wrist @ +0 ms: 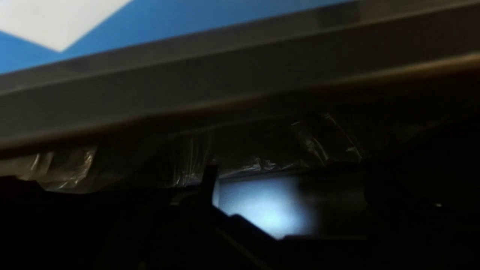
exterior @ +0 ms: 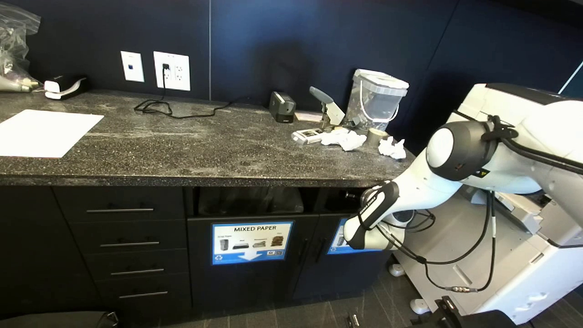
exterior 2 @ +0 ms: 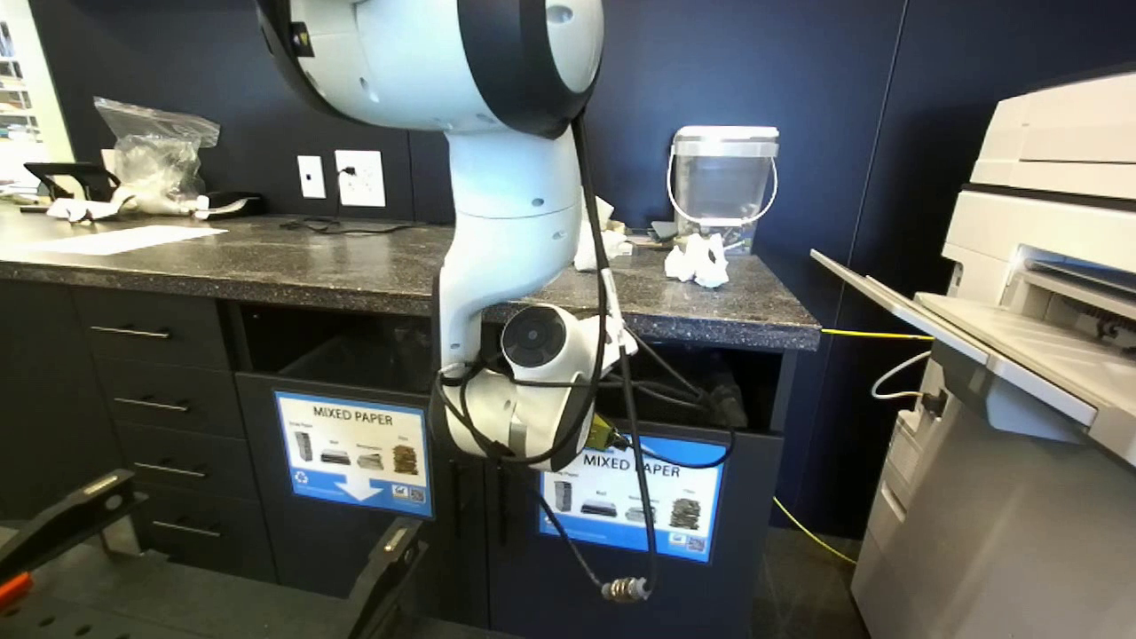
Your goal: Put the papers in the bin to the right
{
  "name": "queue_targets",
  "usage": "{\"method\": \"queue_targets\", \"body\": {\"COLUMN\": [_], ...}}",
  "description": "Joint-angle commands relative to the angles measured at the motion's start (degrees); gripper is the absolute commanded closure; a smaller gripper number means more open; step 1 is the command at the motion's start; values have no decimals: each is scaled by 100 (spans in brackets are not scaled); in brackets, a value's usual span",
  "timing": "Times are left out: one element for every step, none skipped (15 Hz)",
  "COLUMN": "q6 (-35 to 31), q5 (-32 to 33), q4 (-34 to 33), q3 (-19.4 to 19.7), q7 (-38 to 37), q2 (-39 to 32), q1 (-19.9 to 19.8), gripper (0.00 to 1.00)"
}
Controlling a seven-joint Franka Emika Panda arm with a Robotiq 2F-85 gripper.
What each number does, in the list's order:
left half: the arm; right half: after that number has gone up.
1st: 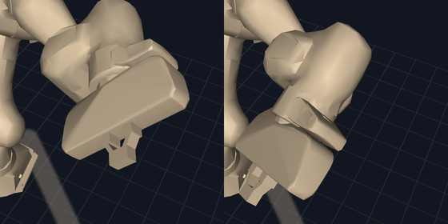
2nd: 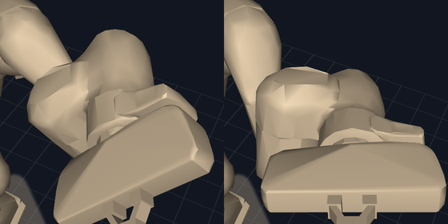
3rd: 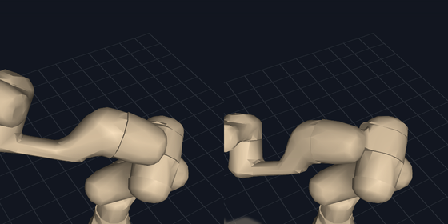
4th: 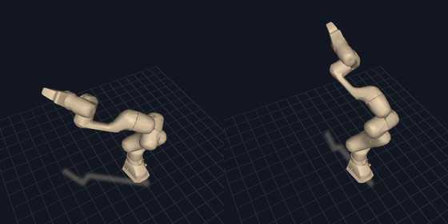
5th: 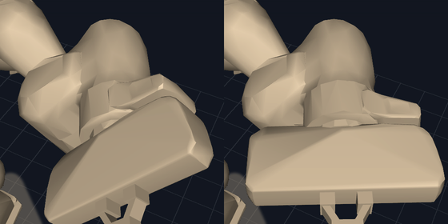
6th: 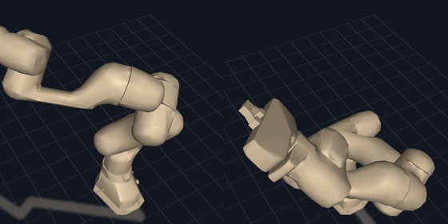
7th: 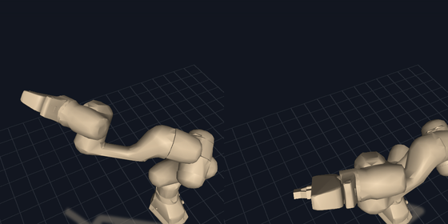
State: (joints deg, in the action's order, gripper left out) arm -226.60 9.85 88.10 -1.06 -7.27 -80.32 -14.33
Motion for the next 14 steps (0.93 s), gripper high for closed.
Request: {"method": "queue_targets", "body": {"q6": [389,613,994,1303,1644,1996,2393,2816,3188,3519,3827,4122,4406,4669], "q5": [353,576,822,985,1176,1367,1408,1366,1276,1124,1004,827,663,488], "q4": [1260,1519,1787,2046,2319,2558,2776,2944,3113,3245,3359,3426,3533,3597], "q3": [80,42,-14,-71,-150,-272,-352,-443,-543,-611,-712,-755,-769,-785], "q7": [-114,-142,-152,-137,-112,-67,8,72,150,239,317,402,535,640], "q2": [1075,1312,1563,1813,2102,2362,2639,2915,3198,3501,3808,4080,4344,4585], "q1": [-110,-199,-298,-375,-481,-618,-696,-753,-812,-812,-837,-808,-743,-682], "gripper": [0,0,0,0,0,0,0,0,0,0,0,0,0,0]}}
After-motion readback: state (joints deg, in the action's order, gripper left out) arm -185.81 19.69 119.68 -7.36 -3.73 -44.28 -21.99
